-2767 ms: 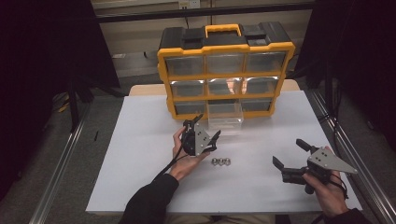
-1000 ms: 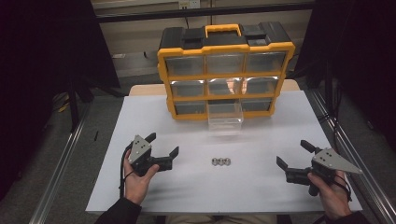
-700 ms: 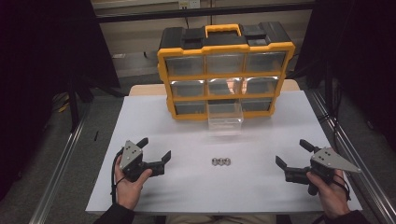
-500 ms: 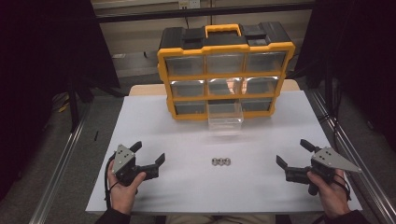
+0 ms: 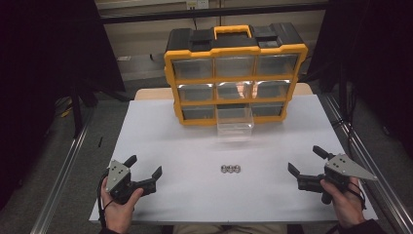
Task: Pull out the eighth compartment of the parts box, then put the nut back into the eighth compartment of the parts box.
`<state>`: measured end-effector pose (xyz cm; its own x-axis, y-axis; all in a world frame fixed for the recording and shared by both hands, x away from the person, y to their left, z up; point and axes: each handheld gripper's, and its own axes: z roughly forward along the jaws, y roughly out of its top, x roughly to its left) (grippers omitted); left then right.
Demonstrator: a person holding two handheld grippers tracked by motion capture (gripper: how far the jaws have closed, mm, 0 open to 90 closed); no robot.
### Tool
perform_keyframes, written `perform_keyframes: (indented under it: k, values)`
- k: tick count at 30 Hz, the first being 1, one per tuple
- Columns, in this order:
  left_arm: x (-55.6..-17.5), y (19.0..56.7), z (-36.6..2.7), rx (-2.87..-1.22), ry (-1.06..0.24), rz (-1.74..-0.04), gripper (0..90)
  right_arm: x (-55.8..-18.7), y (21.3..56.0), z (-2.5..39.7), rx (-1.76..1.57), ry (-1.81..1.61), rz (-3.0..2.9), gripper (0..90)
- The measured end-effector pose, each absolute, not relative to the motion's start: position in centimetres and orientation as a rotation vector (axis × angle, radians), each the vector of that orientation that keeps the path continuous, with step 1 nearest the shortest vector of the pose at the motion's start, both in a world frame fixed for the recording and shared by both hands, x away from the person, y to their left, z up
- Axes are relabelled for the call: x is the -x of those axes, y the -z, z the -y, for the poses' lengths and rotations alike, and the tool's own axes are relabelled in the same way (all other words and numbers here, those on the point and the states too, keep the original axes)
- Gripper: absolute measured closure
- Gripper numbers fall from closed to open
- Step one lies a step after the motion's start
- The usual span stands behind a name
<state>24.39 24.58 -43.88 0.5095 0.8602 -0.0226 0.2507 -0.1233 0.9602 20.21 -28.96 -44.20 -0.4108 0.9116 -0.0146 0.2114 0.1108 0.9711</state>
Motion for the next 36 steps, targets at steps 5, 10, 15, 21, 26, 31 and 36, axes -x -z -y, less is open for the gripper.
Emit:
perform_keyframes:
  k: [5, 10, 15, 21, 26, 31, 36]
  values:
    - [-24.7, 44.0, -24.5, -1.658, -0.692, -0.95, 4.9, -20.3, 44.2, 28.9, -1.097, -1.345, -1.732, 0.0]
    - [-25.2, 44.0, -24.2, -1.684, -0.697, -0.935, 4.9, -20.4, 44.2, 28.8, -1.102, -1.342, -1.732, 0.0]
    - [-25.7, 44.2, -23.5, -1.699, -0.672, -0.926, 4.9, -20.4, 44.2, 28.8, -1.104, -1.348, -1.728, 0.0]
    - [-26.0, 44.4, -22.5, -1.743, -0.657, -0.918, 4.9, -20.5, 44.3, 28.7, -1.087, -1.348, -1.746, 0.0]
    - [-26.8, 44.6, -21.7, -1.766, -0.638, -0.896, 4.2, -20.3, 44.3, 28.8, -1.08, -1.352, -1.755, 0.0]
    - [-27.3, 44.4, -20.6, -1.78, -0.629, -0.854, 4.2, -20.3, 44.3, 28.8, -1.077, -1.353, -1.752, 0.0]
    - [-27.9, 44.2, -19.0, -1.814, -0.621, -0.772, 4.2, -20.4, 44.4, 28.5, -1.073, -1.349, -1.771, 0.0]
